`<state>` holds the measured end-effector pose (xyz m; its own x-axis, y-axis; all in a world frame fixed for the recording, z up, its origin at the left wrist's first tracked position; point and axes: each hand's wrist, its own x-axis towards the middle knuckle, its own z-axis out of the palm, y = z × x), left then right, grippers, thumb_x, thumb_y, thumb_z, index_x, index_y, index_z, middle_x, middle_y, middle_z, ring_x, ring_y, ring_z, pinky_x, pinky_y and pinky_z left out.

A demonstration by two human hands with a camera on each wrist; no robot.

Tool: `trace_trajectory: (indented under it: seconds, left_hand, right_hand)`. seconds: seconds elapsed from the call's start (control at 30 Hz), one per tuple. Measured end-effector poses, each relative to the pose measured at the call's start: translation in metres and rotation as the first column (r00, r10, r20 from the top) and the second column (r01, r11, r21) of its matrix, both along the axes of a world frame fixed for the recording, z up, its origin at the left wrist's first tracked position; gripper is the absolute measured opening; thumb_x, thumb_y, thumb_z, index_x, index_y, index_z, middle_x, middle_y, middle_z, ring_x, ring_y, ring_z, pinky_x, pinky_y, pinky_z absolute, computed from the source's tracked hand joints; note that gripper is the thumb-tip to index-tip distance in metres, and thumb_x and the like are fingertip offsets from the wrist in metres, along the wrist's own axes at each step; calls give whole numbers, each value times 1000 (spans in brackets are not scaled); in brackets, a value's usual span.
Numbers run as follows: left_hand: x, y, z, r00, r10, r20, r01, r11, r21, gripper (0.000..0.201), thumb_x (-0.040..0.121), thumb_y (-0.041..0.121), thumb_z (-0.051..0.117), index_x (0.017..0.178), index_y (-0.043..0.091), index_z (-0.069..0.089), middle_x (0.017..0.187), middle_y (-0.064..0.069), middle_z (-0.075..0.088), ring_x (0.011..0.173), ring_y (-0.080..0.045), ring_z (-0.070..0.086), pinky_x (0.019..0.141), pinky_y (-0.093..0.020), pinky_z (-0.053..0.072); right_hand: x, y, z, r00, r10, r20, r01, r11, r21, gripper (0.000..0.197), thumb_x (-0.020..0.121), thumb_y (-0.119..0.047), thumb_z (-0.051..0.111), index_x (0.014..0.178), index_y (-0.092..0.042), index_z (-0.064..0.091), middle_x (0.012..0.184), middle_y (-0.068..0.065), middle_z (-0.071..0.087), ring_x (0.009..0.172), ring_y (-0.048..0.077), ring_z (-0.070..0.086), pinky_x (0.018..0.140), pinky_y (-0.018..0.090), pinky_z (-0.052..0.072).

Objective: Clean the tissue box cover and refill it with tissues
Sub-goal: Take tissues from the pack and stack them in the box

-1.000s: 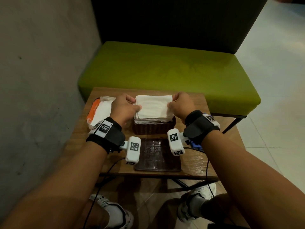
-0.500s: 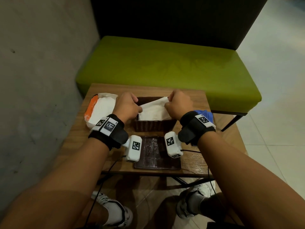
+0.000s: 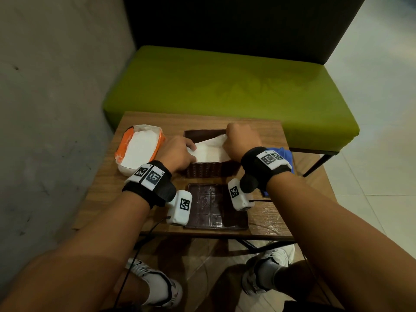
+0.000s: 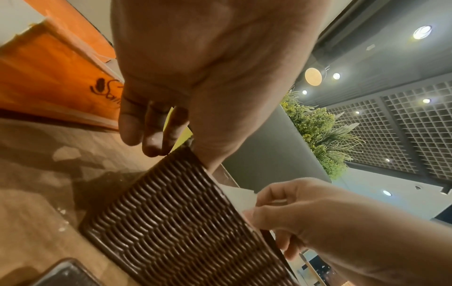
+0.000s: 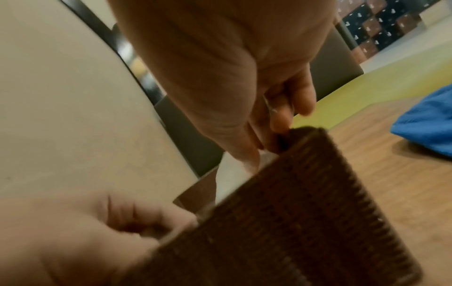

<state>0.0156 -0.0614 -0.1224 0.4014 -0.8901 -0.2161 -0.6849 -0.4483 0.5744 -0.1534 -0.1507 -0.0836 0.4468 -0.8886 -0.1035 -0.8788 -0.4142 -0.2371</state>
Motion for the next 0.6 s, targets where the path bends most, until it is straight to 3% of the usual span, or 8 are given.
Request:
trace_trajectory:
  seconds: [0.07, 0.13, 0.2, 0.27, 0.37, 0.43, 0.5, 0.6]
  left_hand:
    - [-1, 0, 1, 1000, -1, -19, 2, 999, 40, 40, 87, 16, 90, 125, 19, 78, 127, -10, 72, 102, -24, 65, 87, -29, 48]
    - [-1, -1, 1, 999, 0, -32, 1, 999, 41, 41, 87, 15, 90, 127, 19, 78, 130, -11, 71, 109, -26, 67, 89, -30, 49]
    - [-1, -3, 0, 1000, -3, -25, 3, 999, 38, 42, 86, 17, 90, 126, 18, 78, 132, -9, 71, 110, -25, 66, 91, -29, 48]
    - [0, -3, 0, 1000, -12, -18, 13, 999, 49, 42, 86, 19, 91, 126, 19, 78, 132, -8, 71, 103, -21, 61, 88, -28, 46]
    - [0, -4, 0, 1000, -14, -25, 15, 999, 52, 39, 87, 19, 91, 125, 18, 78, 131, -8, 70, 99, -20, 59, 87, -28, 46]
    - [0, -4, 0, 1000, -13, -23, 14, 998, 53, 38, 87, 18, 90, 123, 18, 79, 130, -9, 71, 99, -20, 60, 87, -28, 47]
    - [0, -4, 1, 1000, -24, -16, 25, 998, 59, 37, 87, 19, 91, 122, 19, 79, 130, -9, 72, 101, -21, 61, 88, -29, 50]
    - [0, -5, 3, 999, -38, 4, 37, 996, 83, 46, 86, 22, 92, 130, 20, 76, 135, -9, 72, 112, -26, 67, 95, -34, 54]
  right_hand:
    - [-4, -4, 6, 996, -2, 86, -4, 998, 63, 19, 99, -16, 64, 113, -5, 70, 113, 18, 72, 100, 36, 66, 79, 38, 50]
    - [-11, -4, 11, 983, -9, 181, -2, 998, 64, 26, 98, -21, 73, 117, -5, 71, 123, 16, 67, 106, 33, 66, 88, 40, 55]
    - [-20, -2, 16, 968, -25, 249, 28, 1000, -10, 28, 98, -21, 74, 123, -9, 67, 129, 14, 57, 100, 30, 62, 84, 36, 49]
    - [-26, -4, 21, 965, -37, 259, 71, 990, -122, 14, 99, -12, 66, 113, -11, 68, 120, 13, 59, 93, 32, 62, 76, 34, 43]
    - [-26, -8, 23, 983, 35, 182, -13, 992, -123, 20, 97, -5, 57, 98, -17, 73, 99, 9, 72, 91, 32, 68, 73, 40, 54]
    - [-21, -6, 20, 985, 136, 105, -127, 988, -83, 23, 98, -9, 60, 97, -25, 77, 95, 3, 76, 95, 30, 69, 89, 47, 57]
    - [-16, -5, 13, 972, 234, -12, -234, 969, -81, 22, 99, -16, 62, 103, -31, 78, 100, 0, 76, 106, 28, 63, 103, 46, 47]
    - [-15, -6, 3, 940, 269, -209, -292, 952, -90, 24, 99, -17, 60, 106, -30, 78, 102, 1, 75, 114, 30, 58, 105, 45, 33]
